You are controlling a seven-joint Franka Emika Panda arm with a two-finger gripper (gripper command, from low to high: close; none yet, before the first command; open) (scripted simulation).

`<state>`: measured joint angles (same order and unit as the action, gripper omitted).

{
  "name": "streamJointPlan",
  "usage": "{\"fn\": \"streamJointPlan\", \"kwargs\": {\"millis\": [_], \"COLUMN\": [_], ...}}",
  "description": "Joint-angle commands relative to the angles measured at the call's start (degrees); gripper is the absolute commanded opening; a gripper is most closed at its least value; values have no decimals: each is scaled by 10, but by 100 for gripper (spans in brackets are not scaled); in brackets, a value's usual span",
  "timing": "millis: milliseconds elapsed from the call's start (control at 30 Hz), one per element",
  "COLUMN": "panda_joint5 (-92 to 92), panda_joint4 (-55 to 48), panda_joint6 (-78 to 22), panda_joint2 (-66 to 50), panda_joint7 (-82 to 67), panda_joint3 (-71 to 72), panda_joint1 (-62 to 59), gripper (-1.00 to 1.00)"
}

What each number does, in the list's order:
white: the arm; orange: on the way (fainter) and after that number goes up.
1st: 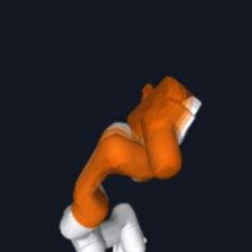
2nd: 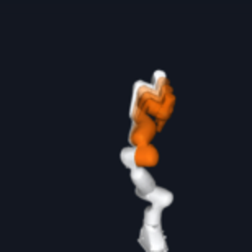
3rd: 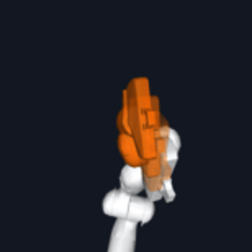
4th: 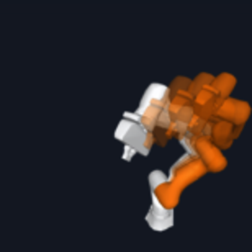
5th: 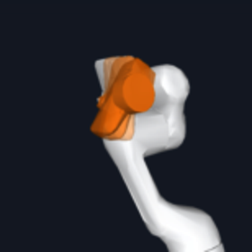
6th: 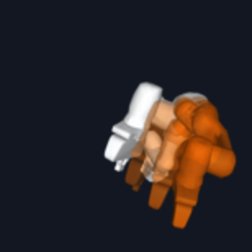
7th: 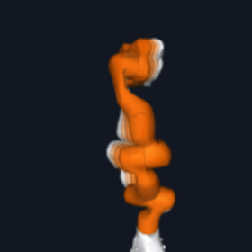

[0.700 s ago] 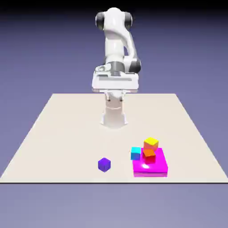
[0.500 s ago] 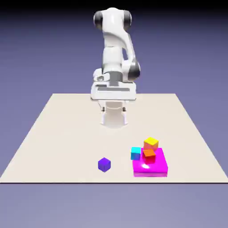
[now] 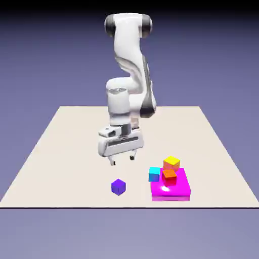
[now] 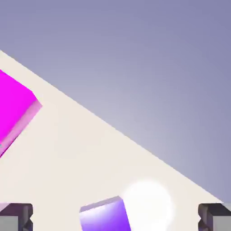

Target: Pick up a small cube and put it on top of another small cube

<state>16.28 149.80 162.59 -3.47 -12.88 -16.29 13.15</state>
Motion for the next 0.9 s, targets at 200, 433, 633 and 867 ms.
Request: {"fn": "streamJointPlan", "kwargs": {"millis": [200,433,633,867], "panda_joint5": [42,151,59,-30], "panda_joint4": [-29,-67,-35,-60], "panda_joint6": [-29,57,-16,-100], "panda_joint2": [-93,-216,-112,-43], "panda_joint7": [-142,-229,-156,9], "panda_joint3": [-42,77,-23,17], "panda_joint1": [33,-61,18,71], "gripper": [0,-100,-100,-100]}}
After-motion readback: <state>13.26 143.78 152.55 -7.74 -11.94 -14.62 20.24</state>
